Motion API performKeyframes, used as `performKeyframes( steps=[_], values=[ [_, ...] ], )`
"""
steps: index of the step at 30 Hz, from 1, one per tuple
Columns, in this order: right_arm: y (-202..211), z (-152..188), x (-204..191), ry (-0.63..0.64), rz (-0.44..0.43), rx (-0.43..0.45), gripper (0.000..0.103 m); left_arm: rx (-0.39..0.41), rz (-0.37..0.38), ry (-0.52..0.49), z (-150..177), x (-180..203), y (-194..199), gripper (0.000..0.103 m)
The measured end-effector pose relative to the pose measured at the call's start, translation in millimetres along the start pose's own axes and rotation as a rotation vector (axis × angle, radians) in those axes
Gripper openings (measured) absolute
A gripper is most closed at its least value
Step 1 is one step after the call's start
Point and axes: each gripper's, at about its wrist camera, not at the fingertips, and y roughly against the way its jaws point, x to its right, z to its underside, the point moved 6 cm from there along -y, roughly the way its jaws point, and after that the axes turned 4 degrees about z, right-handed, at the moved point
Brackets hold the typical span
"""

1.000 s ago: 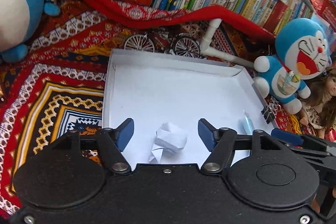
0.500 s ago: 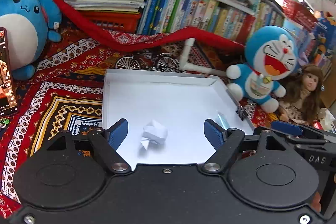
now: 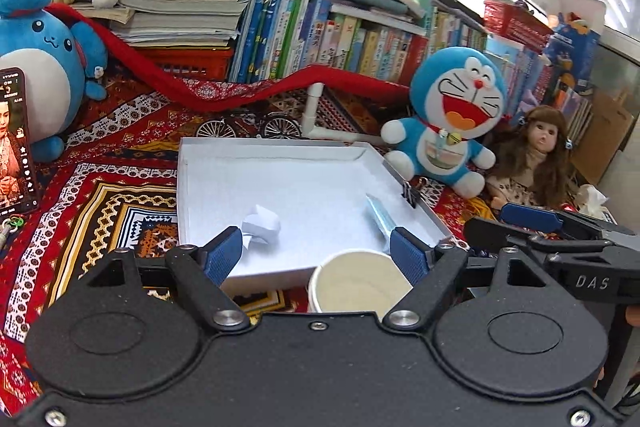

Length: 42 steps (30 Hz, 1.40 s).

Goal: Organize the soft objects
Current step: 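Withdraw both open tools from the box back toward the table items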

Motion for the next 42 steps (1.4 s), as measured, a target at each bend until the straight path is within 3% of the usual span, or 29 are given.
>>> performKeyframes(
  steps=[26,42],
  values=[
    [37.7,57.8,-14.5,0.063,-0.002,0.051,0.095,0.067,-0.029,-0.024,65.4,4.3,47.8,0.08],
    [49.6,90.1,-33.0,0.15,0.006,0.059,0.095,0.093,-0.077,-0.124,97.0,15.4,60.1,0.085]
  ],
)
